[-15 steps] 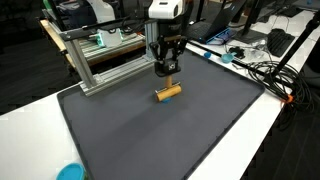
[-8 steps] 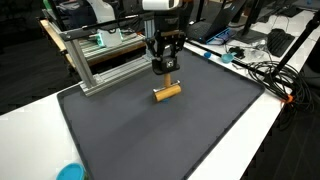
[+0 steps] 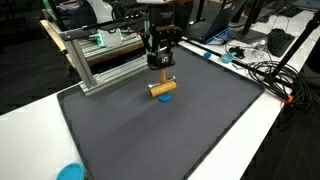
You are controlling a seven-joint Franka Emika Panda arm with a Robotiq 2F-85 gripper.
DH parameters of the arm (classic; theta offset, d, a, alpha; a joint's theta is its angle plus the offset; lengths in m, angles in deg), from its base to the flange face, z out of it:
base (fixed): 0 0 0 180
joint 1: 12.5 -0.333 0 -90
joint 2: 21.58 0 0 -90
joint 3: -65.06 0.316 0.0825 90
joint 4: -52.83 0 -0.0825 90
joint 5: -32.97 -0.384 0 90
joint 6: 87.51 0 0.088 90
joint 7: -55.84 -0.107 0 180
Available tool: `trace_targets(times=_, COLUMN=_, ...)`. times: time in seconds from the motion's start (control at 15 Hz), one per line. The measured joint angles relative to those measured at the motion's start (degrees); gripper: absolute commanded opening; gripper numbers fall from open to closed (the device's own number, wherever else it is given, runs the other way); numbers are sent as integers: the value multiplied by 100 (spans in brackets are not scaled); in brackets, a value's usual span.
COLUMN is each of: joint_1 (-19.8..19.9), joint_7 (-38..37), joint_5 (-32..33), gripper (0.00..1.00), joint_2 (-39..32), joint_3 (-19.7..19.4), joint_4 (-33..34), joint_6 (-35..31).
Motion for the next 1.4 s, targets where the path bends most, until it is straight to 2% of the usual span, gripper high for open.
trace_targets(times=0.53, joint_1=21, joint_7=173, joint_5=-56, gripper=22, joint_2=559, joint_3=1, joint_4=-713, joint_6=-140)
trace_targets(times=0.6, joint_1=21, joint_7=210, joint_5=-66, gripper=47, joint_2=639, joint_3=7, joint_4=-796, joint_6=-140)
trace_targets(times=0.67, joint_1=19, joint_7=213, joint_5=-60, gripper=47, joint_2=670, joint_3=10, joint_4=-833, joint_6=-137)
trace_targets(times=0.73, joint_1=19, joint_7=212, joint_5=-60, gripper=22, joint_2=655, joint_3=10, joint_4=-833, joint_6=-137)
trace_targets(times=1.0, joint_1=6, joint_7=199, joint_5=-59, gripper=22, joint_2=565, joint_3=30, joint_4=-873, joint_6=-276)
trace_targets(times=1.4, joint_1=-107, joint_7=-19, joint_5=-21, gripper=22, joint_2=553, joint_3=138, joint_4=-1255, joint_6=-1172)
